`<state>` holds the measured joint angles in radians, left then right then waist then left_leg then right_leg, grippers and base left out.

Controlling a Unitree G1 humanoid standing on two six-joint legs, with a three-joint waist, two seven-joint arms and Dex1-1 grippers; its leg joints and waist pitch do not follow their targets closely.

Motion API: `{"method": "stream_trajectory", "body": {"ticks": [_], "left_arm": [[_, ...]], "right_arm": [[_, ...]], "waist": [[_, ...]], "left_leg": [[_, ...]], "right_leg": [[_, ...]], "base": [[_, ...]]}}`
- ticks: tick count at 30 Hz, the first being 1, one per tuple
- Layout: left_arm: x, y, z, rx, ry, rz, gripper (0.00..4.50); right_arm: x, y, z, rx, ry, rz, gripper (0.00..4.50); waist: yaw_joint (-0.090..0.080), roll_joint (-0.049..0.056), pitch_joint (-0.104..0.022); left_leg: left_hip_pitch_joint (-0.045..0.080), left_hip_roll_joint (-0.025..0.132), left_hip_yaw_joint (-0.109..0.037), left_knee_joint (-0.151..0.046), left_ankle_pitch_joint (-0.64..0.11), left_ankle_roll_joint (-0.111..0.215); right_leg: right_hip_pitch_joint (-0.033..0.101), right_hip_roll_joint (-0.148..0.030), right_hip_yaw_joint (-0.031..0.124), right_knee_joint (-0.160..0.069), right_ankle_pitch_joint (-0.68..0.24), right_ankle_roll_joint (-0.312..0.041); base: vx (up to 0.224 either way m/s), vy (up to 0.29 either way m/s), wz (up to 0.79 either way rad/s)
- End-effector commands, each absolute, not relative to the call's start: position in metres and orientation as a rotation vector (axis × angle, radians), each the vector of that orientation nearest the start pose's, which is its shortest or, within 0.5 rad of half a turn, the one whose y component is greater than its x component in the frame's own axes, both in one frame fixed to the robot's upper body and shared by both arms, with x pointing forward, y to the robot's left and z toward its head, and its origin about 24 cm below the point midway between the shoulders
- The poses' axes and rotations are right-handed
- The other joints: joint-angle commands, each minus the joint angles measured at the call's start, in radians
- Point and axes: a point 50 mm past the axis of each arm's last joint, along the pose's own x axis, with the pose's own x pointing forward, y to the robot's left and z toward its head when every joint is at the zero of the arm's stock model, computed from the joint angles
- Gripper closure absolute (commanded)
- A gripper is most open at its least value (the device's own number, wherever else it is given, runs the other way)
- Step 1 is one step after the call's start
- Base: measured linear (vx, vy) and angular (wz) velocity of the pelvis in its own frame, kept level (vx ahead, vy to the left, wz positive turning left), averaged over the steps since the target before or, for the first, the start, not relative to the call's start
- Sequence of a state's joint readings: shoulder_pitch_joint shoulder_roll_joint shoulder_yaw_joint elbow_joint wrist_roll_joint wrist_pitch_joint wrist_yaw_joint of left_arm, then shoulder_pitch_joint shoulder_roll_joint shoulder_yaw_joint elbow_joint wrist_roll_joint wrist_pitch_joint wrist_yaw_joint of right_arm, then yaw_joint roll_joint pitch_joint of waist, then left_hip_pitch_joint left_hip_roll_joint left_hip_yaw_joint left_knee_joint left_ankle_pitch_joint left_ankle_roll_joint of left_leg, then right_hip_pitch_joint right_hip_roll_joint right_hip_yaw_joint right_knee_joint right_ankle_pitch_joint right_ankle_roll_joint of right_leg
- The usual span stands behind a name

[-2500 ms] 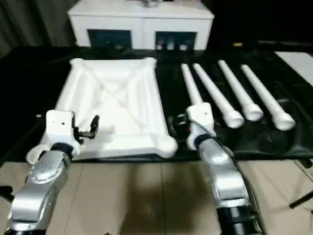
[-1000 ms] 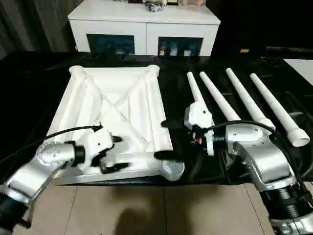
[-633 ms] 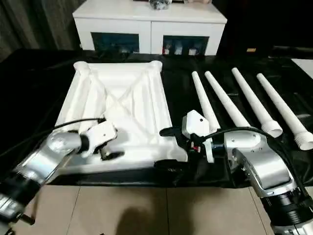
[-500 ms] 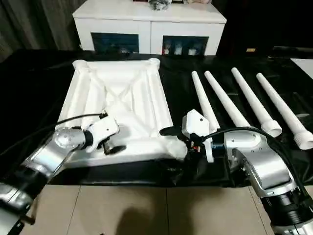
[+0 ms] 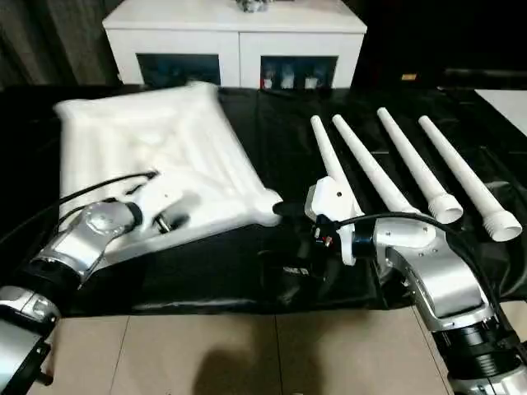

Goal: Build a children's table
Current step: Move to table

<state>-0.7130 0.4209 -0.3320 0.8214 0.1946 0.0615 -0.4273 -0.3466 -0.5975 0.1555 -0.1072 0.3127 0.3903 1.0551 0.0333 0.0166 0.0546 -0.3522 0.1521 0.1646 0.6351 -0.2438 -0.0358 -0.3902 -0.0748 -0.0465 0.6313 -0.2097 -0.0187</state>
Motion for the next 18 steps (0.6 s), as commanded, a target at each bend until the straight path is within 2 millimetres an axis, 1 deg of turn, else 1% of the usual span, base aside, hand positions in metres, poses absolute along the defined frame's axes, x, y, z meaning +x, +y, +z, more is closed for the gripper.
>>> {"method": "stream_trajectory", "body": {"ticks": [1,2,3,4,5,6,7,8,9,10,11,12,13,14,15,17,18], "left_arm": [[0.364,0.191,0.064,0.805,0.327,-0.473,0.0],[0.36,0.189,0.063,0.814,0.306,-0.508,0.0],[0.354,0.186,0.062,0.803,0.287,-0.571,0.0],[0.354,0.186,0.062,0.803,0.287,-0.571,0.0],[0.349,0.184,0.06,0.79,0.275,-0.611,0.0],[0.343,0.179,0.06,0.77,0.241,-0.665,0.0],[0.338,0.174,0.06,0.734,0.21,-0.712,0.0],[0.336,0.171,0.06,0.72,0.197,-0.732,0.0],[0.329,0.164,0.059,0.676,0.149,-0.791,0.0],[0.324,0.159,0.059,0.655,0.111,-0.834,0.0],[0.32,0.155,0.057,0.642,0.091,-0.864,0.0],[0.318,0.153,0.056,0.64,0.082,-0.878,0.0],[0.318,0.153,0.056,0.64,0.082,-0.878,0.0],[0.317,0.152,0.056,0.645,0.062,-0.873,0.0],[0.317,0.151,0.058,0.639,0.051,-0.86,0.0],[0.319,0.151,0.06,0.637,0.032,-0.826,0.0],[0.319,0.151,0.06,0.637,0.032,-0.826,0.0]], "right_arm": [[0.272,-0.16,0.124,-0.281,0.178,1.188,0.03],[0.271,-0.16,0.124,-0.272,0.171,1.183,0.03],[0.27,-0.159,0.125,-0.254,0.163,1.176,0.03],[0.27,-0.159,0.125,-0.254,0.163,1.176,0.03],[0.269,-0.159,0.126,-0.243,0.158,1.171,0.03],[0.268,-0.159,0.126,-0.229,0.154,1.157,0.03],[0.268,-0.159,0.126,-0.221,0.152,1.149,0.03],[0.268,-0.159,0.126,-0.218,0.152,1.146,0.03],[0.267,-0.16,0.127,-0.206,0.15,1.133,0.03],[0.267,-0.16,0.127,-0.196,0.148,1.122,0.03],[0.267,-0.16,0.127,-0.191,0.147,1.114,0.03],[0.267,-0.161,0.127,-0.189,0.146,1.109,0.03],[0.267,-0.161,0.127,-0.189,0.146,1.109,0.03],[0.269,-0.161,0.127,-0.187,0.144,1.085,0.03],[0.27,-0.161,0.127,-0.186,0.142,1.073,0.03],[0.273,-0.161,0.127,-0.182,0.138,1.046,0.03],[0.273,-0.161,0.127,-0.182,0.138,1.046,0.03]], "waist": [[0.014,0.006,-0.075],[0.016,0.008,-0.079],[0.019,0.005,-0.082],[0.023,0.007,-0.084],[0.025,0.009,-0.081],[0.029,0.006,-0.081],[0.032,0.008,-0.08],[0.034,0.001,-0.078],[0.035,-0.004,-0.076],[0.041,0.001,-0.074],[0.045,-0.004,-0.072],[0.049,-0.003,-0.071],[0.055,-0.002,-0.07],[0.054,-0.012,-0.069],[0.055,-0.008,-0.068],[0.053,-0.014,-0.065],[0.052,-0.013,-0.065]], "left_leg": [[-0.004,0.072,-0.035,-0.076,0.005,0.087],[-0.005,0.072,-0.035,-0.072,0.048,0.107],[-0.007,0.072,-0.032,-0.067,0.09,0.132],[-0.008,0.075,-0.035,-0.067,0.108,0.141],[-0.006,0.075,-0.03,-0.064,0.116,0.157],[-0.009,0.079,-0.032,-0.066,0.119,0.162],[-0.007,0.079,-0.03,-0.066,0.118,0.165],[-0.004,0.08,-0.029,-0.067,0.11,0.165],[-0.005,0.082,-0.027,-0.07,0.092,0.16],[0.0,0.083,-0.024,-0.072,0.069,0.153],[0.003,0.084,-0.022,-0.074,0.05,0.142],[0.001,0.083,-0.023,-0.074,0.049,0.139],[0.004,0.083,-0.02,-0.076,0.032,0.123],[0.005,0.083,-0.018,-0.078,0.024,0.119],[0.003,0.083,-0.02,-0.079,0.018,0.111],[0.001,0.082,-0.018,-0.084,-0.018,0.086],[0.0,0.081,-0.019,-0.085,-0.032,0.073]], "right_leg": [[0.058,-0.083,0.049,-0.052,0.141,-0.302],[0.057,-0.081,0.048,-0.044,0.21,-0.312],[0.055,-0.079,0.047,-0.038,0.267,-0.317],[0.055,-0.084,0.046,-0.034,0.287,-0.322],[0.048,-0.08,0.043,-0.035,0.288,-0.326],[0.052,-0.085,0.044,-0.033,0.278,-0.331],[0.047,-0.081,0.043,-0.034,0.265,-0.329],[0.044,-0.082,0.043,-0.037,0.245,-0.329],[0.045,-0.084,0.043,-0.038,0.208,-0.327],[0.039,-0.082,0.043,-0.042,0.169,-0.323],[0.037,-0.081,0.044,-0.044,0.139,-0.313],[0.038,-0.082,0.045,-0.043,0.13,-0.309],[0.035,-0.083,0.046,-0.046,0.102,-0.292],[0.035,-0.081,0.047,-0.048,0.093,-0.288],[0.035,-0.083,0.047,-0.047,0.082,-0.284],[0.038,-0.085,0.049,-0.053,0.035,-0.266],[0.039,-0.085,0.049,-0.055,0.014,-0.257]], "base": [[0.0,0.0,0.0],[0.0,0.0,0.0],[0.0,0.0,0.0],[0.0,0.0,0.0],[0.0,0.0,0.0],[0.0,0.0,0.0],[0.0,0.0,0.0],[0.0,0.0,0.0],[0.0,0.0,0.0],[0.0,0.0,0.0],[0.0,0.0,0.0],[0.0,0.0,0.0],[0.0,0.0,0.0],[0.0,0.0,0.0],[0.0,0.0,0.0],[0.0,0.0,0.0],[0.0,0.0,0.0]]}}
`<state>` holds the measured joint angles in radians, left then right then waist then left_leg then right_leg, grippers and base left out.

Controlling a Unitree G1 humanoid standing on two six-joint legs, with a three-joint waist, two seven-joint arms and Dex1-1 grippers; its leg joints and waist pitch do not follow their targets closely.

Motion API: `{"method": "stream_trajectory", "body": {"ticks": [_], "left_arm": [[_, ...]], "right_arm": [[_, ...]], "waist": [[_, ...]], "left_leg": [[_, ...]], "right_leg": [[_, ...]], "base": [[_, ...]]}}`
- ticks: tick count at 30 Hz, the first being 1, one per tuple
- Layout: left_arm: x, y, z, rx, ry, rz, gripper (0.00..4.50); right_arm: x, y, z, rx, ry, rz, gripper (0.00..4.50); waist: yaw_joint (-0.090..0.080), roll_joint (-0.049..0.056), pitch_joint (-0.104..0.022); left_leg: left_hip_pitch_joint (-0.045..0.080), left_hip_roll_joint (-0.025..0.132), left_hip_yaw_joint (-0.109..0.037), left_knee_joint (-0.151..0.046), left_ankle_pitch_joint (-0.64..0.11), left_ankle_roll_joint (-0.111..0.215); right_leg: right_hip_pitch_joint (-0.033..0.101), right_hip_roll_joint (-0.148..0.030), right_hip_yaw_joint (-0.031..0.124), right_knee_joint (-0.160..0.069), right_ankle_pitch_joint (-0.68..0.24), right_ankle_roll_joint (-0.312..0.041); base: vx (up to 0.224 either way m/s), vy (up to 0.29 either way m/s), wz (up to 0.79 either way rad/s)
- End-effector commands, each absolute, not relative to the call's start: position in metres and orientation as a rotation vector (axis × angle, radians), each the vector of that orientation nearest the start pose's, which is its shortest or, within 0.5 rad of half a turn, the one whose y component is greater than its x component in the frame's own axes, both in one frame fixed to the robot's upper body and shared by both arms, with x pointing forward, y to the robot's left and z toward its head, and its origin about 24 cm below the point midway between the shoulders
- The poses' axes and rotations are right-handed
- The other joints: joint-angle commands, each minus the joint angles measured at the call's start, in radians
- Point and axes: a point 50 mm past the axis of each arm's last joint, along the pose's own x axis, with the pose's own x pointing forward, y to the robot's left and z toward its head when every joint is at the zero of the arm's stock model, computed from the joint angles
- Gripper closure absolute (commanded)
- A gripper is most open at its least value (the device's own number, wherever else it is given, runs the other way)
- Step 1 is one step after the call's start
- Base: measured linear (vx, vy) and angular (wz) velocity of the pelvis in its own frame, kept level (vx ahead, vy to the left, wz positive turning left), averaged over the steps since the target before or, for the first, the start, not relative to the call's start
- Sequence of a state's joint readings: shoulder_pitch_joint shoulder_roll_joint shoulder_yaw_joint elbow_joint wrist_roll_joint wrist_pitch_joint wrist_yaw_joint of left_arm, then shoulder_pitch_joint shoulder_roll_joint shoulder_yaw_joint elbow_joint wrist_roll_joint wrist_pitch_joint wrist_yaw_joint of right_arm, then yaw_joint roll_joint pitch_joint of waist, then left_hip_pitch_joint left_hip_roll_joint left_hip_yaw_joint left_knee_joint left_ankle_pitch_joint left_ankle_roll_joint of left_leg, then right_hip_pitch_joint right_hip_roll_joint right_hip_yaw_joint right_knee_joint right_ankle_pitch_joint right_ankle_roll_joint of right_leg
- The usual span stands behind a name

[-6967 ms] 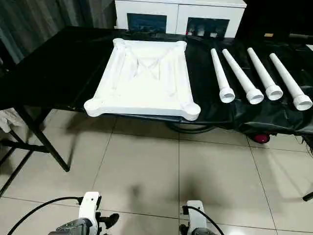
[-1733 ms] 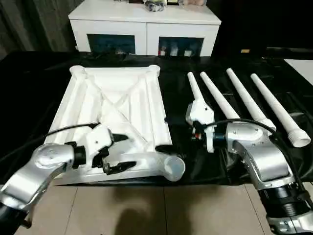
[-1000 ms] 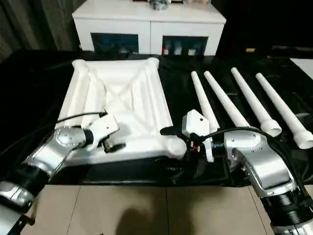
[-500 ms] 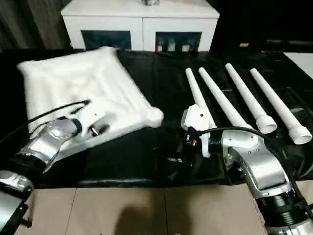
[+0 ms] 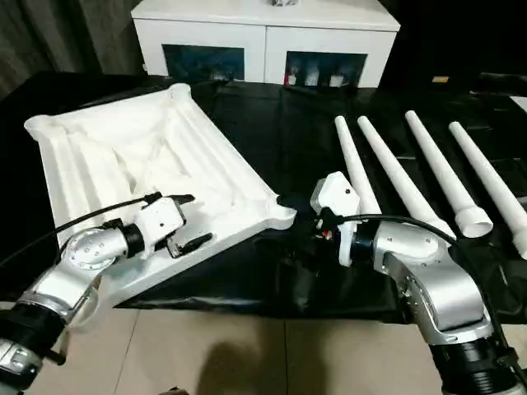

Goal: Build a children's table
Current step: Move to table

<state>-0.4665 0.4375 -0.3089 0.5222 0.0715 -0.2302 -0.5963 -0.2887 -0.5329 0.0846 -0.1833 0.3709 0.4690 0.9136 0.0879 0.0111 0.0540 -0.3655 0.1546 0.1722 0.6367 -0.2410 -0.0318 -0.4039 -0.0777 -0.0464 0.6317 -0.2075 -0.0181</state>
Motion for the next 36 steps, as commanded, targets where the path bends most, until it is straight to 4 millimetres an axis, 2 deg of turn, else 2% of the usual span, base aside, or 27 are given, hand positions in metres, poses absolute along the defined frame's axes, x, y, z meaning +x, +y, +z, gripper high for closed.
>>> {"method": "stream_trajectory", "body": {"ticks": [1,3,4,5,7,11,14,16,18,19,20,22,23,24,25,26,27,28,29,30,31,32,33,34,36], "left_arm": [[0.324,0.154,0.062,0.652,0.025,-0.773,0.0],[0.33,0.158,0.062,0.668,0.032,-0.721,0.0],[0.331,0.159,0.062,0.67,0.035,-0.713,0.0],[0.334,0.162,0.061,0.697,0.043,-0.7,0.0],[0.336,0.168,0.058,0.747,0.078,-0.689,0.0],[0.342,0.181,0.055,0.837,0.139,-0.632,0.0],[0.351,0.19,0.062,0.881,0.125,-0.542,0.0],[0.356,0.191,0.075,0.837,0.065,-0.49,0.0],[0.358,0.188,0.096,0.666,-0.017,-0.468,0.0],[0.358,0.188,0.096,0.666,-0.017,-0.468,0.0],[0.351,0.181,0.107,0.522,-0.062,-0.566,0.0],[0.34,0.174,0.109,0.477,-0.059,-0.704,0.0],[0.34,0.174,0.109,0.477,-0.059,-0.704,0.0],[0.328,0.169,0.108,0.468,-0.025,-0.819,0.0],[0.324,0.168,0.107,0.468,-0.011,-0.85,0.0],[0.313,0.165,0.104,0.471,0.035,-0.932,0.0],[0.299,0.161,0.102,0.467,0.076,-1.002,0.0],[0.299,0.161,0.102,0.467,0.076,-1.002,0.0],[0.296,0.16,0.102,0.457,0.076,-1.007,0.0],[0.298,0.159,0.105,0.428,0.052,-0.948,0.0],[0.302,0.16,0.108,0.39,-0.003,-0.822,0.0],[0.306,0.161,0.111,0.356,-0.054,-0.709,0.0],[0.307,0.163,0.111,0.254,-0.075,-0.59,0.0],[0.306,0.164,0.111,0.186,-0.078,-0.524,0.0],[0.302,0.168,0.109,0.1,-0.078,-0.399,0.0]], "right_arm": [[0.276,-0.161,0.128,-0.183,0.137,1.026,0.03],[0.28,-0.159,0.128,-0.187,0.135,1.006,0.03],[0.28,-0.159,0.128,-0.188,0.135,1.002,0.03],[0.282,-0.159,0.129,-0.189,0.134,0.997,0.03],[0.283,-0.159,0.128,-0.197,0.136,0.988,0.03],[0.285,-0.16,0.126,-0.218,0.143,0.968,0.03],[0.286,-0.158,0.127,-0.208,0.136,0.96,0.03],[0.286,-0.158,0.129,-0.199,0.13,0.961,0.03],[0.284,-0.157,0.13,-0.186,0.129,0.977,0.03],[0.284,-0.157,0.13,-0.186,0.129,0.977,0.03],[0.281,-0.156,0.13,-0.186,0.135,1.001,0.03],[0.28,-0.156,0.129,-0.194,0.142,1.016,0.03],[0.28,-0.156,0.129,-0.194,0.142,1.016,0.03],[0.279,-0.156,0.128,-0.198,0.146,1.022,0.03],[0.279,-0.156,0.128,-0.198,0.147,1.023,0.03],[0.279,-0.155,0.127,-0.199,0.148,1.021,0.03],[0.281,-0.156,0.127,-0.202,0.147,0.996,0.03],[0.281,-0.156,0.127,-0.202,0.147,0.996,0.03],[0.283,-0.156,0.127,-0.205,0.146,0.979,0.03],[0.287,-0.157,0.127,-0.211,0.133,0.924,0.03],[0.294,-0.158,0.127,-0.211,0.116,0.818,0.03],[0.3,-0.159,0.126,-0.21,0.104,0.725,0.03],[0.306,-0.161,0.126,-0.204,0.075,0.593,0.03],[0.308,-0.162,0.126,-0.199,0.057,0.512,0.03],[0.308,-0.16,0.122,-0.11,0.077,0.455,0.03]], "waist": [[-0.004,-0.012,-0.063],[-0.003,-0.01,-0.064],[-0.007,-0.011,-0.062],[-0.007,-0.017,-0.064],[-0.006,-0.013,-0.063],[-0.007,-0.012,-0.065],[-0.011,-0.014,-0.065],[-0.015,-0.013,-0.065],[-0.017,-0.01,-0.067],[-0.017,-0.01,-0.067],[-0.018,-0.014,-0.067],[-0.016,-0.012,-0.066],[-0.014,-0.013,-0.066],[-0.015,-0.013,-0.065],[-0.014,-0.018,-0.065],[-0.012,-0.015,-0.065],[-0.016,-0.012,-0.059],[-0.017,-0.011,-0.061],[-0.021,-0.01,-0.057],[-0.022,-0.01,-0.056],[-0.021,0.006,-0.054],[-0.028,-0.002,-0.052],[-0.028,0.002,-0.054],[-0.029,-0.003,-0.053],[-0.032,-0.003,-0.055]], "left_leg": [[0.012,0.078,-0.026,-0.088,-0.043,0.061],[0.015,0.077,-0.025,-0.088,-0.054,0.05],[0.013,0.074,-0.024,-0.088,-0.056,0.049],[0.013,0.073,-0.025,-0.089,-0.058,0.043],[0.013,0.072,-0.025,-0.09,-0.062,0.036],[0.011,0.072,-0.027,-0.088,-0.04,0.036],[0.009,0.071,-0.029,-0.089,-0.054,0.034],[0.009,0.071,-0.028,-0.09,-0.068,0.025],[0.011,0.073,-0.028,-0.089,-0.057,0.021],[0.011,0.073,-0.028,-0.089,-0.057,0.021],[0.009,0.075,-0.027,-0.088,-0.04,0.028],[0.009,0.075,-0.024,-0.088,-0.024,0.038],[0.008,0.077,-0.024,-0.088,-0.024,0.044],[0.009,0.075,-0.022,-0.088,-0.031,0.049],[0.011,0.077,-0.021,-0.089,-0.029,0.049],[0.009,0.079,-0.023,-0.09,-0.028,0.05],[0.01,0.076,-0.021,-0.093,-0.041,0.05],[0.01,0.077,-0.022,-0.093,-0.046,0.044],[0.011,0.075,-0.019,-0.094,-0.068,0.039],[0.011,0.075,-0.02,-0.095,-0.08,0.032],[0.016,0.075,-0.018,-0.096,-0.108,0.011],[0.018,0.073,-0.016,-0.097,-0.135,-0.012],[0.018,0.073,-0.016,-0.096,-0.14,-0.023],[0.017,0.072,-0.016,-0.097,-0.151,-0.042],[0.007,0.071,-0.021,-0.1,-0.149,-0.045]], "right_leg": [[0.053,-0.081,0.05,-0.057,-0.003,-0.249],[0.05,-0.08,0.05,-0.06,-0.02,-0.241],[0.049,-0.075,0.05,-0.062,-0.025,-0.237],[0.052,-0.077,0.049,-0.062,-0.035,-0.229],[0.05,-0.078,0.05,-0.064,-0.051,-0.218],[0.05,-0.076,0.05,-0.059,-0.003,-0.215],[0.053,-0.077,0.049,-0.06,-0.011,-0.215],[0.054,-0.079,0.05,-0.062,-0.033,-0.219],[0.054,-0.082,0.049,-0.058,-0.012,-0.244],[0.054,-0.082,0.049,-0.058,-0.012,-0.244],[0.054,-0.081,0.048,-0.054,0.027,-0.263],[0.051,-0.079,0.047,-0.051,0.049,-0.279],[0.051,-0.08,0.047,-0.049,0.049,-0.282],[0.05,-0.08,0.047,-0.051,0.039,-0.277],[0.051,-0.082,0.048,-0.049,0.034,-0.276],[0.051,-0.084,0.048,-0.047,0.018,-0.268],[0.046,-0.077,0.048,-0.053,-0.01,-0.261],[0.049,-0.08,0.048,-0.052,-0.017,-0.26],[0.044,-0.074,0.048,-0.059,-0.048,-0.256],[0.045,-0.075,0.049,-0.061,-0.065,-0.254],[0.039,-0.073,0.05,-0.067,-0.092,-0.254],[0.038,-0.068,0.05,-0.073,-0.114,-0.255],[0.039,-0.068,0.051,-0.073,-0.118,-0.254],[0.04,-0.07,0.052,-0.078,-0.13,-0.252],[0.049,-0.07,0.052,-0.073,-0.136,-0.233]], "base": [[0.0,0.0,0.0],[0.0,0.0,0.0],[0.0,0.0,0.0],[0.0,0.0,0.0],[0.0,0.0,0.0],[0.0,0.0,0.0],[0.0,0.0,0.0],[0.0,0.0,0.0],[0.0,0.0,0.0],[0.0,0.0,0.0],[0.0,0.0,0.0],[0.0,0.0,0.0],[0.0,0.0,0.0],[0.0,0.0,0.0],[0.0,0.0,0.0],[0.0,0.0,0.0],[0.0,0.0,0.0],[0.0,0.0,0.0],[0.0,0.0,0.0],[0.0,0.0,0.0],[0.0,0.0,0.0],[0.0,0.0,0.0],[0.0,0.0,0.0],[0.0,0.0,0.0],[0.0,0.0,0.0]]}}
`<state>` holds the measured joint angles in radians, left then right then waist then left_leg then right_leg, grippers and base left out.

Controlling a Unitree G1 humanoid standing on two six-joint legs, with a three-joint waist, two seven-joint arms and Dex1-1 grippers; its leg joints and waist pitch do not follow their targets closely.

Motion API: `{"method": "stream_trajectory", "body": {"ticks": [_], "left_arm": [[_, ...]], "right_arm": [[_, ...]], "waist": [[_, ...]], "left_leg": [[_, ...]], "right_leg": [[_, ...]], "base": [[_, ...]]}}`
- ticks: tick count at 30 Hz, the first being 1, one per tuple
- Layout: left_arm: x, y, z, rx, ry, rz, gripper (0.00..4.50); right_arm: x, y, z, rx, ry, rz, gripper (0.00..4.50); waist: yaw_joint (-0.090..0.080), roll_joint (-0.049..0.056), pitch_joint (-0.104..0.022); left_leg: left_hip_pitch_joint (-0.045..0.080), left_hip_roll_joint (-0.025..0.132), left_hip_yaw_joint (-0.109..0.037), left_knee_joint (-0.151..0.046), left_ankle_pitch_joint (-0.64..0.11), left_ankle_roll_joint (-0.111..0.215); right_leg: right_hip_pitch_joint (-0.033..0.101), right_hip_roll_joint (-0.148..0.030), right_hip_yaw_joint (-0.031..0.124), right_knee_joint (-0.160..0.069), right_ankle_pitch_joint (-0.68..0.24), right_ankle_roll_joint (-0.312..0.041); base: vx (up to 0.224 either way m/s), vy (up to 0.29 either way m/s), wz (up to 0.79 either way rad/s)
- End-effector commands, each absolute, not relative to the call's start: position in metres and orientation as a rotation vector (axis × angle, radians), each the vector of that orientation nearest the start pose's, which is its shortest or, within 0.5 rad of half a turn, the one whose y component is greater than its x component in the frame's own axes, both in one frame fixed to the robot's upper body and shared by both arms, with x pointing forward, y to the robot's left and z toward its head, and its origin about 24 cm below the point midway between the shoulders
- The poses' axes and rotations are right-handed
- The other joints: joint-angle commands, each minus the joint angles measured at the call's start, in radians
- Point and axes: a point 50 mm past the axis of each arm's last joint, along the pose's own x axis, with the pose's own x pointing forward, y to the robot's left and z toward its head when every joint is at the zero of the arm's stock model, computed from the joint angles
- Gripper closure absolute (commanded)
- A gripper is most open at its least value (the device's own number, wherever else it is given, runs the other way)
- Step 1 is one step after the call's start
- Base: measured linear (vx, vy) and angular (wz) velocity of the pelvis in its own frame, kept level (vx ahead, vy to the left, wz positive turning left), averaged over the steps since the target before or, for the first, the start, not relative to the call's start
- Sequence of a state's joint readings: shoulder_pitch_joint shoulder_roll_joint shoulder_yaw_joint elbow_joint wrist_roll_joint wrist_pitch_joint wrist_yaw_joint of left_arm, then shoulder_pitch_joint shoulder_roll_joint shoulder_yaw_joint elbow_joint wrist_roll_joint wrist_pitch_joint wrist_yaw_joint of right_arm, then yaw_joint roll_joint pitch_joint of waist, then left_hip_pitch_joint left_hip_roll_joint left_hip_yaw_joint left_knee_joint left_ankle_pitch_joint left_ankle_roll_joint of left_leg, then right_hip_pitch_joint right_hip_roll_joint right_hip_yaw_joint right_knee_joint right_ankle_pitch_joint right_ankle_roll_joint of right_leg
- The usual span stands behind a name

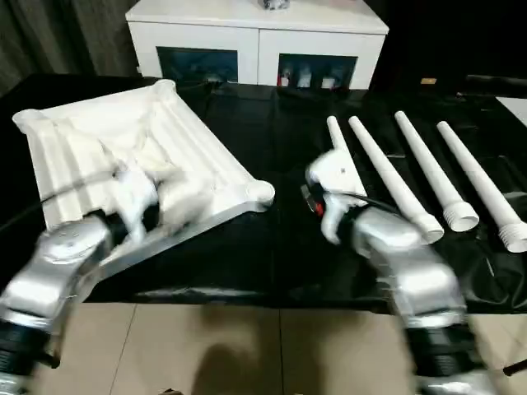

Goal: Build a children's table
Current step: Move to table

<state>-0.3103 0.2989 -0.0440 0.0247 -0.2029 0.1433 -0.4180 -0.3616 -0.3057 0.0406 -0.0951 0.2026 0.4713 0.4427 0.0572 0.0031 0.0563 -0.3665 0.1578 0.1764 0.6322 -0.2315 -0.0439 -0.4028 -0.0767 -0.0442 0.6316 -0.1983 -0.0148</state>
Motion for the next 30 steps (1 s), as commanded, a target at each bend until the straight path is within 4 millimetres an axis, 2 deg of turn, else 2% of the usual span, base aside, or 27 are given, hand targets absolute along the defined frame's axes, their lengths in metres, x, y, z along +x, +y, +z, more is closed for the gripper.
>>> {"method": "stream_trajectory", "body": {"ticks": [1,4,6,7,8,9,10,11,12,13,14,15,16,17,18,19,20,21,22,23,24,25,26,27,28,29,30], "left_arm": [[0.301,0.169,0.108,0.089,-0.077,-0.381,0.0],[0.29,0.17,0.099,0.16,-0.073,-0.251,0.0],[0.285,0.17,0.091,0.126,-0.031,-0.144,0.0],[0.284,0.169,0.089,0.107,-0.021,-0.107,0.0],[0.283,0.168,0.088,0.099,-0.016,-0.068,0.0],[0.284,0.168,0.089,0.105,-0.016,-0.037,0.0],[0.284,0.167,0.089,0.106,-0.014,-0.027,0.0],[0.285,0.166,0.089,0.103,-0.006,-0.011,0.0],[0.285,0.165,0.089,0.109,-0.004,-0.006,0.0],[0.286,0.165,0.089,0.11,0.001,0.007,0.0],[0.287,0.164,0.09,0.122,0.001,0.013,0.0],[0.287,0.164,0.091,0.131,0.0,0.014,0.0],[0.287,0.164,0.091,0.131,0.0,0.014,0.0],[0.287,0.164,0.091,0.128,0.0,0.022,0.0],[0.288,0.165,0.091,0.139,0.004,0.031,0.0],[0.288,0.165,0.092,0.148,0.0,0.028,0.0],[0.287,0.164,0.093,0.149,-0.004,0.026,0.0],[0.287,0.164,0.091,0.154,0.017,0.029,0.0],[0.287,0.164,0.091,0.155,0.02,0.03,0.0],[0.287,0.166,0.092,0.151,0.022,0.036,0.0],[0.287,0.166,0.093,0.119,0.022,0.036,0.0],[0.287,0.166,0.093,0.1,0.023,0.036,0.0],[0.287,0.166,0.094,0.091,0.028,0.019,0.0],[0.287,0.166,0.094,0.098,0.03,0.012,0.0],[0.287,0.164,0.093,0.103,0.032,-0.017,0.0],[0.286,0.163,0.093,0.097,0.033,-0.035,0.0],[0.285,0.163,0.092,0.093,0.038,-0.04,0.0]], "right_arm": [[0.307,-0.16,0.121,-0.096,0.081,0.449,0.03],[0.302,-0.157,0.108,0.004,0.128,0.345,0.03],[0.299,-0.152,0.099,-0.027,0.142,0.323,0.03],[0.3,-0.15,0.096,-0.046,0.147,0.316,0.03],[0.301,-0.148,0.094,-0.052,0.154,0.308,0.03],[0.302,-0.147,0.093,-0.04,0.162,0.301,0.03],[0.303,-0.146,0.093,-0.036,0.164,0.299,0.03],[0.306,-0.144,0.093,-0.037,0.169,0.298,0.03],[0.306,-0.144,0.093,-0.039,0.172,0.299,0.03],[0.308,-0.143,0.094,-0.042,0.175,0.298,0.03],[0.31,-0.144,0.096,-0.034,0.174,0.295,0.03],[0.31,-0.144,0.096,-0.03,0.174,0.294,0.03],[0.31,-0.144,0.096,-0.03,0.174,0.294,0.03],[0.312,-0.145,0.098,-0.04,0.175,0.29,0.03],[0.313,-0.145,0.098,-0.041,0.178,0.294,0.03],[0.314,-0.146,0.099,-0.044,0.178,0.292,0.03],[0.315,-0.146,0.1,-0.04,0.179,0.284,0.03],[0.316,-0.146,0.101,-0.043,0.19,0.28,0.03],[0.316,-0.145,0.101,-0.043,0.192,0.279,0.03],[0.317,-0.144,0.101,-0.07,0.196,0.291,0.03],[0.317,-0.142,0.101,-0.078,0.194,0.302,0.03],[0.317,-0.141,0.102,-0.078,0.192,0.307,0.03],[0.317,-0.139,0.101,-0.065,0.197,0.315,0.03],[0.316,-0.139,0.1,-0.064,0.204,0.318,0.03],[0.316,-0.137,0.099,-0.059,0.21,0.325,0.03],[0.316,-0.136,0.098,-0.051,0.213,0.329,0.03],[0.316,-0.135,0.098,-0.04,0.214,0.329,0.03]], "waist": [[-0.002,0.0,-0.059],[-0.006,0.003,-0.061],[-0.009,0.013,-0.063],[-0.018,0.02,-0.063],[-0.026,0.03,-0.065],[-0.024,0.019,-0.059],[-0.041,0.053,-0.071],[-0.062,0.053,-0.068],[-0.065,0.051,-0.065],[-0.067,0.034,-0.062],[-0.058,0.013,-0.061],[-0.041,-0.009,-0.064],[-0.019,-0.024,-0.071],[-0.003,-0.043,-0.069],[0.003,-0.03,-0.057],[0.01,-0.009,-0.05],[0.004,0.009,-0.071],[-0.003,0.054,-0.104],[-0.007,0.054,-0.116],[-0.012,0.032,-0.114],[-0.009,0.034,-0.108],[-0.001,0.012,-0.096],[0.019,-0.053,-0.093],[0.043,-0.052,-0.091],[0.056,-0.043,-0.092],[0.048,-0.052,-0.093],[0.042,-0.053,-0.091]], "left_leg": [[0.008,0.065,-0.026,-0.095,-0.154,-0.025],[0.004,0.066,-0.028,-0.096,-0.11,-0.007],[0.01,0.074,-0.036,-0.098,-0.088,-0.03],[0.021,0.1,-0.053,-0.111,-0.105,-0.062],[0.04,0.15,-0.082,-0.135,-0.113,-0.048],[-0.013,0.126,-0.143,-0.147,-0.129,0.034],[0.023,0.132,-0.19,-0.147,-0.147,0.151],[0.022,0.143,-0.245,-0.156,-0.145,0.26],[0.015,0.124,-0.254,-0.157,-0.137,0.299],[0.0,0.092,-0.275,-0.161,-0.129,0.338],[-0.029,0.042,-0.278,-0.145,-0.12,0.316],[-0.086,-0.034,-0.233,-0.064,-0.13,0.221],[-0.094,-0.065,-0.159,0.059,-0.126,0.165],[-0.089,-0.056,-0.047,0.202,-0.12,0.102],[-0.097,-0.04,-0.043,0.186,-0.121,0.105],[-0.093,0.013,-0.045,0.15,-0.135,0.13],[-0.022,0.038,-0.038,0.042,-0.173,0.131],[0.067,0.28,-0.19,-0.062,0.095,0.248],[0.124,0.379,-0.245,-0.072,0.29,0.342],[0.166,0.339,-0.227,-0.013,0.725,0.466],[0.154,0.287,-0.205,0.01,0.89,0.517],[0.073,0.169,-0.124,0.032,0.921,0.524],[-0.019,-0.018,-0.017,0.074,0.517,0.382],[-0.063,-0.006,-0.035,0.042,0.208,0.225],[-0.052,0.004,-0.034,0.031,0.127,0.149],[-0.047,0.002,-0.033,0.0,0.063,0.048],[-0.053,-0.002,-0.036,-0.017,0.05,0.012]], "right_leg": [[0.05,-0.067,0.049,-0.073,-0.148,-0.214],[0.049,-0.061,0.048,-0.074,-0.101,-0.182],[0.045,-0.045,0.039,-0.066,-0.043,-0.183],[0.041,-0.022,0.019,-0.061,-0.001,-0.187],[0.03,-0.01,-0.003,-0.044,0.011,-0.19],[0.06,-0.015,-0.032,-0.013,0.016,-0.207],[0.03,-0.002,-0.06,-0.001,-0.038,-0.243],[0.027,0.004,-0.066,0.029,-0.125,-0.275],[0.03,0.003,-0.064,0.031,-0.15,-0.291],[0.038,-0.003,-0.055,0.027,-0.167,-0.344],[0.066,-0.022,-0.042,-0.01,-0.2,-0.41],[0.102,-0.065,-0.034,-0.081,-0.295,-0.46],[0.112,-0.116,-0.044,-0.149,-0.371,-0.47],[0.105,-0.142,-0.095,-0.181,-0.437,-0.402],[0.103,-0.131,-0.094,-0.17,-0.394,-0.38],[0.115,-0.171,-0.111,-0.17,-0.317,-0.337],[0.094,-0.072,-0.102,-0.157,-0.238,-0.219],[0.049,-0.016,-0.151,-0.004,-0.118,-0.057],[-0.043,-0.032,-0.12,0.1,-0.19,0.007],[-0.143,-0.069,-0.037,0.176,-0.189,0.007],[-0.165,-0.076,0.003,0.176,-0.113,0.002],[-0.128,-0.076,0.058,0.096,0.082,0.011],[-0.036,-0.039,0.078,-0.018,0.295,0.068],[0.01,-0.109,0.093,-0.035,0.202,0.106],[0.008,-0.102,0.091,-0.034,0.17,0.116],[0.03,-0.067,0.078,-0.027,0.174,0.15],[0.044,-0.061,0.068,-0.03,0.17,0.175]], "base": [[0.0,0.0,0.0],[0.0,0.0,0.0],[0.0,0.0,0.0],[0.0,0.0,0.0],[0.0,0.0,0.0],[0.0,0.0,0.0],[0.003,-0.086,0.42],[0.01,-0.14,0.58],[0.01,-0.14,0.58],[-0.004,-0.193,0.5],[-0.035,-0.225,0.51],[-0.035,-0.225,0.51],[-0.03,-0.245,0.53],[-0.004,-0.237,0.5],[-0.004,-0.237,0.5],[0.003,-0.219,0.47],[0.01,-0.221,0.38],[0.01,-0.221,0.38],[0.031,-0.245,0.19],[0.04,-0.233,0.07],[0.04,-0.233,0.07],[-0.064,-0.109,-0.05],[-0.148,-0.014,-0.08],[-0.148,-0.014,-0.08],[-0.111,-0.138,-0.03],[-0.079,-0.23,-0.12],[-0.079,-0.23,-0.12]]}}
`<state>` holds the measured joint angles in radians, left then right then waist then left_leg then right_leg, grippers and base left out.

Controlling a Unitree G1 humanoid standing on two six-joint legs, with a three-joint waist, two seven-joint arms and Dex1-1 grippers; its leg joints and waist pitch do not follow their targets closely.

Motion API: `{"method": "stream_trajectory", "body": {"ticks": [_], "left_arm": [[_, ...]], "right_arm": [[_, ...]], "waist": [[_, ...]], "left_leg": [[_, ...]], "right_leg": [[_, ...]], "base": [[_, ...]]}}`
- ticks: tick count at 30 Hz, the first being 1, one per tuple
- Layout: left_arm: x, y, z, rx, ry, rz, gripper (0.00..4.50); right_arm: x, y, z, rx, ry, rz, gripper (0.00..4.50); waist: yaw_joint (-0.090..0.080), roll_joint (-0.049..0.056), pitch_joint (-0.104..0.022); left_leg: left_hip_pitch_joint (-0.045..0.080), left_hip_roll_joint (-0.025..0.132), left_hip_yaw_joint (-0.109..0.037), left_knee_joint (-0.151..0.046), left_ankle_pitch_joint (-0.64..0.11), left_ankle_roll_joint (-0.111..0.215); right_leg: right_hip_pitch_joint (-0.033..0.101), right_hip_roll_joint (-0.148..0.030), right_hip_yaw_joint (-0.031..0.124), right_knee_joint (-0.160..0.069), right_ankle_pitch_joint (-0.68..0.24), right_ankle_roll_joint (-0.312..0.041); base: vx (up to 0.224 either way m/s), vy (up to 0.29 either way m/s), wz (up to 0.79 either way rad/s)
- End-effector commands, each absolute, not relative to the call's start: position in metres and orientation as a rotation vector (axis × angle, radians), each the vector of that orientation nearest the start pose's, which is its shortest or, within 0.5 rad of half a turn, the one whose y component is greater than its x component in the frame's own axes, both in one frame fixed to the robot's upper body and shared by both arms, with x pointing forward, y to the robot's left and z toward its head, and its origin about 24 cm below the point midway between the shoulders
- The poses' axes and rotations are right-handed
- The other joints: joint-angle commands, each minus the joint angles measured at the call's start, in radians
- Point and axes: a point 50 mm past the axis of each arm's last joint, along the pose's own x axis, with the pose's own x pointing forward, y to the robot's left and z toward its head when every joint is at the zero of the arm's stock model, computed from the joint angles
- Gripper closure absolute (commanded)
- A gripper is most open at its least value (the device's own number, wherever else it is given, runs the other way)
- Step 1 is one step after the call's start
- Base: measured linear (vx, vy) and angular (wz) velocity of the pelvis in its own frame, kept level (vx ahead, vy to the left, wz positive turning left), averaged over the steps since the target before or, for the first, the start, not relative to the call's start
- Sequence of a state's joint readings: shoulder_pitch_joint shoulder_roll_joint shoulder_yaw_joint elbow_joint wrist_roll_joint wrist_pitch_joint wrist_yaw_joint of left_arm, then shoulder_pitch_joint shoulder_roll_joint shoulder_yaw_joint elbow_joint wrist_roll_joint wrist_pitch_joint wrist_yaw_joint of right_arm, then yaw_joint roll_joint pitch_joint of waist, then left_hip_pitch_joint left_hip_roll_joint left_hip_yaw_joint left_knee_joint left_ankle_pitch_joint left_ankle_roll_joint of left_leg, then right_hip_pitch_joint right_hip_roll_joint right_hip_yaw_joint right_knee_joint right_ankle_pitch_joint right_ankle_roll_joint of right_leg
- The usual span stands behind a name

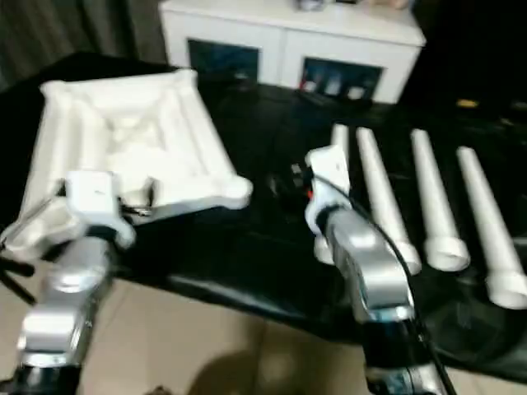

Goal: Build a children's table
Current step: Move to table

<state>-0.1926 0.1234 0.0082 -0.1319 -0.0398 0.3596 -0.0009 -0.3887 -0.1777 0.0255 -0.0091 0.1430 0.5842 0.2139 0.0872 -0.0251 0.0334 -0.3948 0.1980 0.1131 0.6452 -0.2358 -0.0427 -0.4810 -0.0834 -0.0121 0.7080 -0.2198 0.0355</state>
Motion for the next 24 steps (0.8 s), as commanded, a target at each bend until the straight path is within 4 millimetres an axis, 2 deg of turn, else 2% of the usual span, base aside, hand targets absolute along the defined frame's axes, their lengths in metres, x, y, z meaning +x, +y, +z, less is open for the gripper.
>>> {"method": "stream_trajectory", "body": {"ticks": [1,2,3,4,5,6,7,8,9,10,11,12,13,14,15,16,17,18,19,20,21,22,23,24], "left_arm": [[0.284,0.163,0.091,0.093,0.043,-0.045,0.0],[0.283,0.163,0.091,0.094,0.045,-0.05,0.0],[0.283,0.163,0.091,0.094,0.045,-0.05,0.0],[0.283,0.163,0.091,0.096,0.048,-0.054,0.0],[0.282,0.163,0.091,0.096,0.049,-0.055,0.0],[0.282,0.163,0.092,0.099,0.047,-0.058,0.0],[0.282,0.163,0.092,0.1,0.046,-0.06,0.0],[0.282,0.163,0.092,0.101,0.046,-0.061,0.0],[0.282,0.163,0.093,0.103,0.047,-0.061,0.0],[0.282,0.163,0.093,0.104,0.048,-0.06,0.0],[0.283,0.164,0.093,0.107,0.049,-0.057,0.0],[0.283,0.165,0.093,0.108,0.049,-0.055,0.0],[0.283,0.165,0.093,0.108,0.049,-0.054,0.0],[0.282,0.166,0.093,0.109,0.049,-0.049,0.0],[0.281,0.167,0.093,0.109,0.049,-0.043,0.0],[0.281,0.167,0.093,0.109,0.049,-0.039,0.0],[0.281,0.168,0.094,0.109,0.049,-0.037,0.0],[0.28,0.168,0.094,0.108,0.047,-0.035,0.0],[0.28,0.169,0.094,0.109,0.047,-0.03,0.0],[0.278,0.171,0.093,0.109,0.05,-0.019,0.0],[0.276,0.172,0.093,0.109,0.053,-0.01,0.0],[0.276,0.173,0.092,0.109,0.054,-0.005,0.0],[0.275,0.174,0.092,0.112,0.058,-0.001,0.0],[0.274,0.175,0.091,0.115,0.062,0.002,0.0]], "right_arm": [[0.315,-0.134,0.098,-0.036,0.218,0.328,0.03],[0.316,-0.134,0.098,-0.038,0.22,0.327,0.03],[0.316,-0.134,0.098,-0.038,0.22,0.327,0.03],[0.316,-0.134,0.099,-0.039,0.221,0.328,0.03],[0.317,-0.134,0.099,-0.039,0.222,0.328,0.03],[0.318,-0.134,0.099,-0.042,0.224,0.326,0.03],[0.319,-0.134,0.099,-0.044,0.225,0.324,0.03],[0.32,-0.135,0.099,-0.055,0.221,0.321,0.03],[0.32,-0.135,0.099,-0.064,0.219,0.319,0.03],[0.321,-0.134,0.099,-0.067,0.219,0.32,0.03],[0.323,-0.133,0.1,-0.075,0.216,0.326,0.03],[0.324,-0.132,0.101,-0.082,0.213,0.334,0.03],[0.325,-0.132,0.101,-0.084,0.212,0.336,0.03],[0.326,-0.13,0.102,-0.085,0.211,0.356,0.03],[0.326,-0.129,0.102,-0.085,0.21,0.367,0.03],[0.326,-0.128,0.102,-0.085,0.209,0.374,0.03],[0.326,-0.127,0.103,-0.082,0.209,0.385,0.03],[0.326,-0.126,0.103,-0.077,0.21,0.4,0.03],[0.326,-0.124,0.103,-0.078,0.207,0.413,0.03],[0.326,-0.122,0.103,-0.085,0.204,0.429,0.03],[0.326,-0.121,0.103,-0.076,0.204,0.434,0.03],[0.326,-0.12,0.103,-0.069,0.204,0.437,0.03],[0.326,-0.12,0.103,-0.064,0.206,0.44,0.03],[0.326,-0.118,0.104,-0.075,0.205,0.452,0.03]], "waist": [[0.008,-0.019,-0.064],[0.002,-0.016,-0.047],[-0.002,-0.01,-0.04],[-0.014,-0.004,-0.026],[-0.027,0.002,-0.021],[-0.046,0.011,-0.004],[-0.066,0.024,0.008],[-0.06,0.026,0.014],[-0.046,0.047,0.01],[-0.005,0.034,0.01],[-0.012,0.026,0.001],[-0.032,-0.027,-0.01],[0.014,-0.058,-0.025],[0.046,-0.057,-0.033],[0.048,-0.047,-0.03],[0.059,-0.025,-0.022],[0.06,0.017,-0.026],[0.054,0.032,-0.025],[0.013,0.07,-0.042],[-0.006,0.061,-0.075],[-0.001,0.057,-0.07],[0.005,0.051,-0.061],[-0.006,0.033,-0.063],[-0.009,0.028,-0.056]], "left_leg": [[0.02,-0.057,0.081,-0.01,-0.107,-0.107],[0.017,-0.061,0.082,-0.024,-0.22,-0.14],[0.034,-0.056,0.077,-0.027,-0.27,-0.143],[0.063,-0.051,0.071,-0.033,-0.324,-0.135],[0.102,-0.046,0.058,-0.054,-0.385,-0.124],[0.164,-0.017,0.038,-0.085,-0.53,-0.091],[0.196,0.015,0.026,-0.11,-0.639,-0.056],[0.117,0.081,-0.014,-0.222,-0.794,0.032],[0.065,0.111,-0.015,-0.264,-0.827,0.057],[0.076,0.136,-0.002,-0.261,-0.847,0.119],[0.129,0.104,0.017,-0.19,-0.804,0.097],[0.137,0.025,0.032,-0.105,-0.688,0.066],[0.009,-0.072,0.031,0.072,-0.26,0.066],[-0.011,-0.067,0.002,0.094,-0.115,0.097],[-0.019,-0.07,-0.007,0.089,-0.073,0.101],[-0.001,-0.064,-0.009,0.054,-0.003,0.105],[0.016,-0.028,-0.016,-0.016,0.052,0.095],[0.039,-0.012,-0.016,-0.061,0.056,0.081],[0.104,0.053,-0.104,-0.135,-0.04,0.127],[0.227,0.106,-0.179,-0.103,-0.07,0.348],[0.211,0.095,-0.165,-0.101,-0.03,0.384],[0.19,0.09,-0.142,-0.107,-0.011,0.409],[0.174,0.074,-0.116,-0.119,0.053,0.459],[0.159,0.06,-0.099,-0.125,0.067,0.471]], "right_leg": [[0.08,0.022,0.081,-0.14,-0.029,0.131],[0.097,0.045,0.1,-0.164,-0.324,0.064],[0.091,0.053,0.107,-0.176,-0.47,0.033],[0.07,0.08,0.112,-0.198,-0.631,0.003],[0.073,0.104,0.102,-0.198,-0.678,-0.022],[0.035,0.121,0.041,-0.193,-0.671,-0.051],[0.009,0.128,-0.013,-0.184,-0.658,-0.052],[0.108,0.054,-0.078,-0.088,-0.501,-0.052],[0.181,0.016,-0.074,0.041,-0.353,-0.056],[0.188,-0.022,-0.055,0.098,-0.236,-0.054],[0.175,-0.043,0.009,0.05,-0.429,-0.037],[0.171,-0.036,0.034,-0.069,-0.638,0.002],[0.258,-0.114,0.107,-0.208,-0.906,0.049],[0.263,-0.114,0.152,-0.202,-0.736,-0.018],[0.266,-0.098,0.158,-0.197,-0.628,-0.067],[0.252,-0.081,0.147,-0.205,-0.471,-0.176],[0.253,-0.059,0.108,-0.202,-0.364,-0.237],[0.246,-0.036,0.066,-0.203,-0.336,-0.223],[0.197,0.035,-0.014,-0.1,-0.231,-0.153],[0.056,0.023,-0.039,0.038,-0.191,-0.019],[0.041,0.021,-0.039,0.05,-0.16,0.02],[0.03,0.019,-0.039,0.06,-0.125,0.041],[0.015,0.013,-0.041,0.062,-0.057,0.057],[0.013,0.011,-0.039,0.048,-0.026,0.051]], "base": [[-0.095,-0.161,-0.4],[-0.106,-0.095,-0.63],[-0.106,-0.095,-0.63],[-0.102,-0.033,-0.72],[-0.089,0.009,-0.76],[-0.089,0.009,-0.76],[-0.117,0.043,-0.86],[-0.171,0.027,-0.8],[-0.171,0.027,-0.8],[-0.095,-0.041,-0.42],[0.039,-0.093,-0.2],[0.039,-0.093,-0.2],[0.04,-0.082,-0.18],[0.036,-0.099,0.18],[0.036,-0.099,0.18],[0.079,-0.115,0.51],[0.119,-0.036,0.34],[0.119,-0.036,0.34],[0.168,0.01,-0.05],[0.185,-0.003,-0.08],[0.185,-0.003,-0.08],[0.154,-0.006,0.07],[0.113,-0.032,0.05],[0.113,-0.032,0.05]]}}
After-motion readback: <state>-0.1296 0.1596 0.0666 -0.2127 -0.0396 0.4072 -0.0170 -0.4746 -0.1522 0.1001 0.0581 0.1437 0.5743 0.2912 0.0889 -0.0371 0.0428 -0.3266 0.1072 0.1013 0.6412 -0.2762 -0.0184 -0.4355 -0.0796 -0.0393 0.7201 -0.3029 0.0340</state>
